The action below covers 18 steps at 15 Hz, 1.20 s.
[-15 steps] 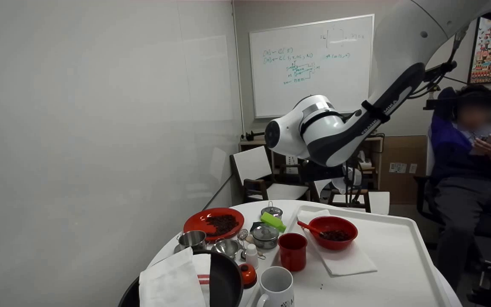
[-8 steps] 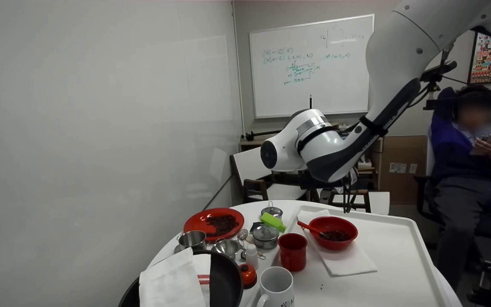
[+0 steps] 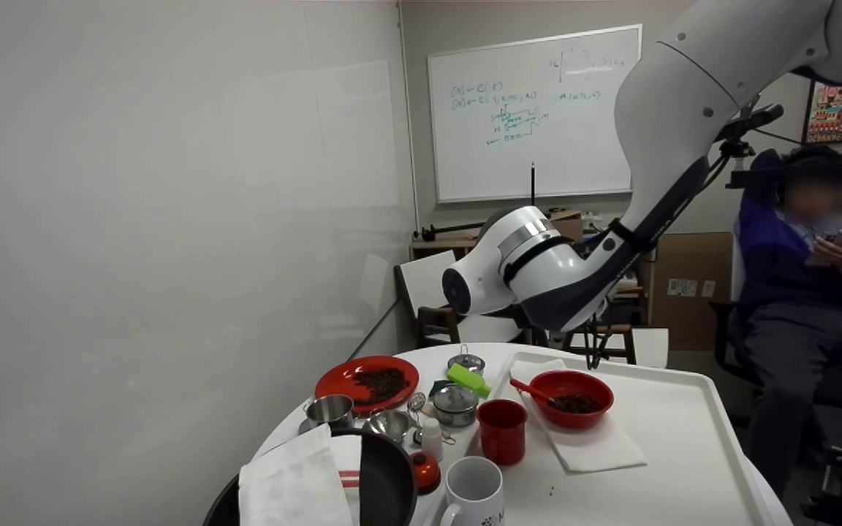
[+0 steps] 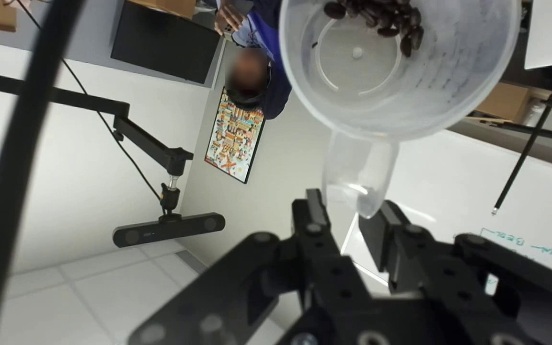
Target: Put the object from the cup to the red bowl
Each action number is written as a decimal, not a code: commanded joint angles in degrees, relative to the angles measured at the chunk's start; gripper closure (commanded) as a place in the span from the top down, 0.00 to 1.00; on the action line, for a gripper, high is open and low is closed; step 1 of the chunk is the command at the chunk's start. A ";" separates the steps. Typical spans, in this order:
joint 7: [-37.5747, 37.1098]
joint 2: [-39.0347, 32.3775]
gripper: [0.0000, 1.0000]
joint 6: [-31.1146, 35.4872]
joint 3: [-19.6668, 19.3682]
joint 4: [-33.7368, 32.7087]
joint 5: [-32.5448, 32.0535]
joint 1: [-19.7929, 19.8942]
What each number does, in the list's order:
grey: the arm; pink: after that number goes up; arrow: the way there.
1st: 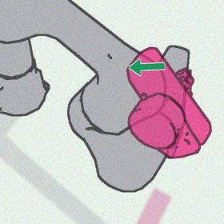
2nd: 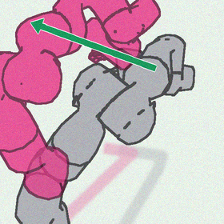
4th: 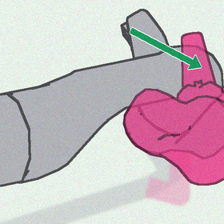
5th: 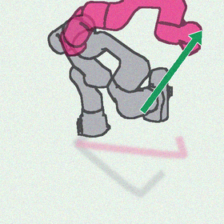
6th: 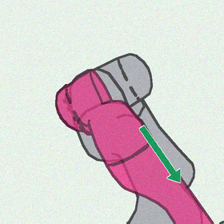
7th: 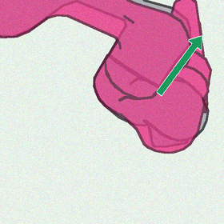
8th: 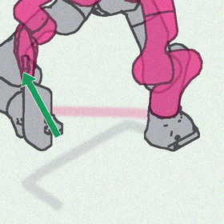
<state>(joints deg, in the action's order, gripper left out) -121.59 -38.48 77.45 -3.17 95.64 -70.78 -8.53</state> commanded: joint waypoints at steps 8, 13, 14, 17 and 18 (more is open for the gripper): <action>-0.07 -8.09 0.10 -12.43 0.53 -8.75 -5.39 -1.24; -0.05 -9.43 0.10 -14.72 0.95 -9.97 -7.58 -1.57; -0.09 -9.65 0.10 -15.15 1.00 -10.09 -8.04 -1.63; 0.11 -10.49 0.10 -16.46 1.10 -10.39 -9.41 -1.85; 0.11 -10.66 0.10 -16.73 1.18 -10.38 -9.74 -1.86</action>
<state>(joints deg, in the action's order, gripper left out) -121.66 -47.01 63.50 -2.20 87.52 -78.45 -10.01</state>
